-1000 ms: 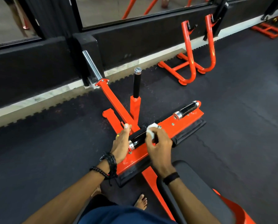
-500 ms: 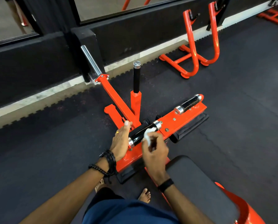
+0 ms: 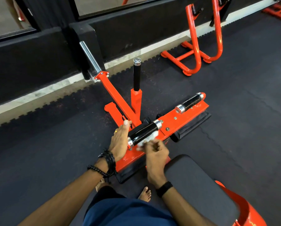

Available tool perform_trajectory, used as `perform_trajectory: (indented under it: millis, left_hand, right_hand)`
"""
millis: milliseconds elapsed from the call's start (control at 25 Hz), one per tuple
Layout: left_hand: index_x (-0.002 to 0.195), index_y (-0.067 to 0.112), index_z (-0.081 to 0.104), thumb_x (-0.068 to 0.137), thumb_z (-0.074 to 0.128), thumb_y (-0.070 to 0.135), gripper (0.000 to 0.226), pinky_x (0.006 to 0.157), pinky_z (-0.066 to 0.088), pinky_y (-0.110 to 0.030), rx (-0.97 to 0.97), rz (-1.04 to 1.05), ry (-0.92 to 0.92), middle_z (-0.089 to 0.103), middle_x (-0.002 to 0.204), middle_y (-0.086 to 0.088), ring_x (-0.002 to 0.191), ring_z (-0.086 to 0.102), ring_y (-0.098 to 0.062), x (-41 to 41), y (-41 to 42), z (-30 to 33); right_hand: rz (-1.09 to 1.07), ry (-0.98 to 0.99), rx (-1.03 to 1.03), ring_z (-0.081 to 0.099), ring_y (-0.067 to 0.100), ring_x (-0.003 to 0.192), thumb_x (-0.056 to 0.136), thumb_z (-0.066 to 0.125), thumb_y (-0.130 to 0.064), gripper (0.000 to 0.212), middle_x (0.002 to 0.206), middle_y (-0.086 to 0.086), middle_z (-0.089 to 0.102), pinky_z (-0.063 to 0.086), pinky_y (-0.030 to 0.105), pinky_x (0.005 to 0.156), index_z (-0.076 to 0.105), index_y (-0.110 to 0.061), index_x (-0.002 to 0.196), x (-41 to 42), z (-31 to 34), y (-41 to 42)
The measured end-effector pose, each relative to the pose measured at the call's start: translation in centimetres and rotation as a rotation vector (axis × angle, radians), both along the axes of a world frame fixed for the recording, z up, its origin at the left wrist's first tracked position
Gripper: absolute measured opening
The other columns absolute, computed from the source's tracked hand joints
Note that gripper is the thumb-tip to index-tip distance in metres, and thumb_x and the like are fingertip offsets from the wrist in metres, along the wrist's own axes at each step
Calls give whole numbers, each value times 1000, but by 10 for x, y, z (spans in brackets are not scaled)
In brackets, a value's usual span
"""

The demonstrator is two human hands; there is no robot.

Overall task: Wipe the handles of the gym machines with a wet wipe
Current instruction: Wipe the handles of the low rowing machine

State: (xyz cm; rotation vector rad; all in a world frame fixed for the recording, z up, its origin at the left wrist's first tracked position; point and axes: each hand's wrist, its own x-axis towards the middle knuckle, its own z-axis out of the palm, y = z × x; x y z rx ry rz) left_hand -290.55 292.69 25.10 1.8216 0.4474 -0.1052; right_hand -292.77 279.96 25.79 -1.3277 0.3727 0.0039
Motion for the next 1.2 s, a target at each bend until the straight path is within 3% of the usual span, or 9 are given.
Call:
perform_trajectory:
  millis: [120,280,360,480,680,840,1040,1120,1200]
  left_hand:
    - [140,34,51,78,8,92,95,121,16,-52,-19,11,6,46,150,9,147,28,-18,-1,-1,1]
    - [141,35,49,80,8,89,92,120,16,-52,-7,11,-3,46,149,10,146,29,-16,-2,-3,6]
    - [141,36,48,80,8,88,90,120,18,-51,-3,10,-4,46,148,10,145,29,-15,-2,-3,8]
    - [143,31,48,80,10,84,90,120,19,-50,30,23,-19,46,148,8,144,31,-16,-3,-3,10]
    - [142,30,47,83,7,76,85,119,20,-49,59,3,-32,46,146,9,142,33,-14,-5,-6,16]
    - [139,28,51,83,8,75,85,119,22,-46,34,34,-49,50,139,13,138,37,-11,-5,-5,14]
    - [139,29,52,84,8,76,85,119,24,-46,25,38,-54,51,139,10,137,40,-13,-6,-6,16]
    - [138,27,53,84,9,77,85,118,25,-46,23,41,-75,54,132,12,135,42,-12,-7,-6,17]
    - [138,26,52,83,9,76,87,119,23,-46,18,36,-76,52,129,14,135,42,-11,-7,-6,20]
  right_hand:
    - [130,180,181,65,25,57,93,50,12,24,70,16,64,58,30,57,57,-4,77,-12,17,6]
    - [-115,173,143,59,15,52,92,50,11,26,70,15,62,49,19,46,60,-7,77,31,18,-17]
    - [21,194,87,55,10,46,93,49,10,28,62,5,60,43,19,43,60,-9,75,18,19,-10]
    - [355,235,127,50,9,45,92,49,10,33,58,3,58,39,19,43,59,-11,69,-12,23,6]
    - [153,260,170,40,4,42,93,48,9,31,57,-6,54,33,16,41,63,-14,77,27,20,-16]
    - [418,270,215,35,8,45,92,44,11,42,54,-5,43,29,22,45,51,-19,63,-6,19,4]
    - [207,318,356,29,4,42,91,36,10,31,60,-5,35,26,17,40,57,-12,90,38,8,-15]
    - [300,305,323,29,5,44,93,36,10,30,58,-7,39,25,18,41,59,-8,100,25,8,-6]
    - [432,302,239,33,6,45,93,41,11,23,54,-5,42,27,19,44,56,-5,88,0,16,3]
